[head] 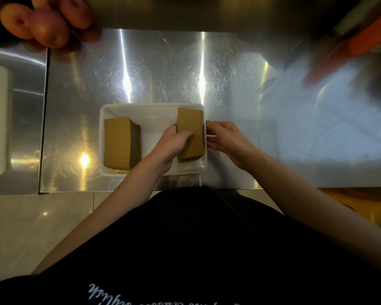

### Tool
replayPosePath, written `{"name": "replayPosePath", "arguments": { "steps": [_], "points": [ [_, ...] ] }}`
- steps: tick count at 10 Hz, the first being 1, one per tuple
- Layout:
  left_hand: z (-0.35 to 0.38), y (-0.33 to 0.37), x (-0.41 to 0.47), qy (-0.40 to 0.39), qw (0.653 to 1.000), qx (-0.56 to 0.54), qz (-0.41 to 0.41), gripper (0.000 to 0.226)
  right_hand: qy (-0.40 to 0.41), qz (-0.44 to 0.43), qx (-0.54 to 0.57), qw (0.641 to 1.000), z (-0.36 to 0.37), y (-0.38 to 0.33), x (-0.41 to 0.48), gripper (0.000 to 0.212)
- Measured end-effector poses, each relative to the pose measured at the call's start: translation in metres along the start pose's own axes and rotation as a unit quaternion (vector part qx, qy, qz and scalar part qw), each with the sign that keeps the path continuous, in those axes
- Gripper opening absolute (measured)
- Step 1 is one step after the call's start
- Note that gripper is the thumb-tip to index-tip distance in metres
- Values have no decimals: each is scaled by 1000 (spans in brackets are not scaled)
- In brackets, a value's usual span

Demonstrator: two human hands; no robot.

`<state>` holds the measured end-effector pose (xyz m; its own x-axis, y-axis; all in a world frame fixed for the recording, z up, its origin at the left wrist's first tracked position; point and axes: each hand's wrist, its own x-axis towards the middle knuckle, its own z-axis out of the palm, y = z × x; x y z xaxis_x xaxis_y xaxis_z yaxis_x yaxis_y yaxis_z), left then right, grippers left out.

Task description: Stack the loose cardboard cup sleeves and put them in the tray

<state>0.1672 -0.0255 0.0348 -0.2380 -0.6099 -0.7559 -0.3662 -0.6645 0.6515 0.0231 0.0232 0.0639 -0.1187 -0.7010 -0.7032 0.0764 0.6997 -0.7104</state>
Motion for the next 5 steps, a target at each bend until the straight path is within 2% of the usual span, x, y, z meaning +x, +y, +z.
{"name": "replayPosePath", "arguments": {
  "steps": [3, 4, 5],
  "points": [
    [-14, -2, 0, -40, 995, 86, 28, 52, 17, -50, -88, 995, 3, 1, -4, 24],
    [-23, 7, -15, -13, 974, 207, 95, 49, 36, -75, -137, 987, 4, 2, -7, 26],
    [-28, 11, -27, 39, 936, 297, 185, 53, 62, -86, -162, 981, 0, 0, -6, 32]
  ]
}}
